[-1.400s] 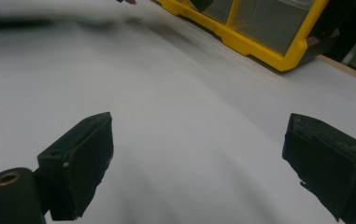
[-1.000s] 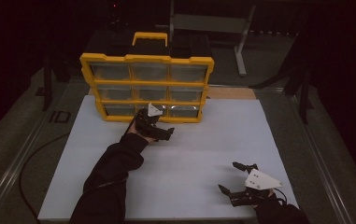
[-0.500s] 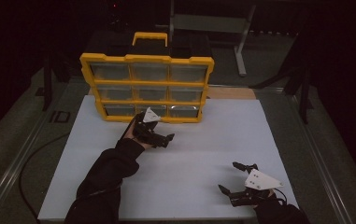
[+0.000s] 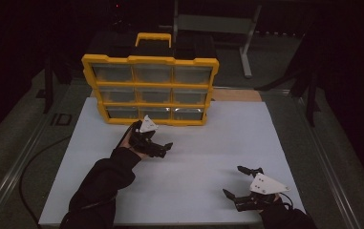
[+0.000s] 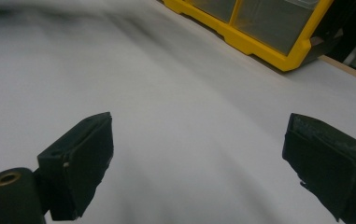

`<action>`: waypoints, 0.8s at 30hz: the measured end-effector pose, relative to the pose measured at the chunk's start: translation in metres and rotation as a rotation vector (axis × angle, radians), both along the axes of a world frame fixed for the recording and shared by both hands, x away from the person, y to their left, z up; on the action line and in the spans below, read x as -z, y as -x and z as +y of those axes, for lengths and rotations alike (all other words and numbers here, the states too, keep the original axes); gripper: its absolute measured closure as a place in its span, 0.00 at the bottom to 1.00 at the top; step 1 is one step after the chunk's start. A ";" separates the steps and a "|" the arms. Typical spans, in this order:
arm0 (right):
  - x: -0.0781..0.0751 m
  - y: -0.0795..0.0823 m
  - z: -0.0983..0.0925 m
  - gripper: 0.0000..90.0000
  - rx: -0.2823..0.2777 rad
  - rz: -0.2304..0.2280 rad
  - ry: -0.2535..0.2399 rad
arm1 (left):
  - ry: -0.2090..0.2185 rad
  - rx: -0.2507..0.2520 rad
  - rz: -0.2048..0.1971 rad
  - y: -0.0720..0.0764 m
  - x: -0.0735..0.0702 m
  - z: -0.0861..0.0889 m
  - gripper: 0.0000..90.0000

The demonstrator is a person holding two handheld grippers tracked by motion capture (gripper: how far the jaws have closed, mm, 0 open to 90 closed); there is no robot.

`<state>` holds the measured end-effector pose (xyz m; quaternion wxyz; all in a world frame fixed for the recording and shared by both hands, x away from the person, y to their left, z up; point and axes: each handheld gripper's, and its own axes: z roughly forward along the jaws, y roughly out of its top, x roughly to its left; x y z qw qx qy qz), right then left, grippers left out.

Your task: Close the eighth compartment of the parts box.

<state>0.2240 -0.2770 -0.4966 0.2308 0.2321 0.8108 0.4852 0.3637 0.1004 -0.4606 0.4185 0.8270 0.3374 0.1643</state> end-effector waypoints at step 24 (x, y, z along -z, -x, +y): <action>0.001 0.000 0.000 0.10 0.002 0.006 0.002 | -0.004 0.007 -0.013 0.032 0.008 0.038 0.00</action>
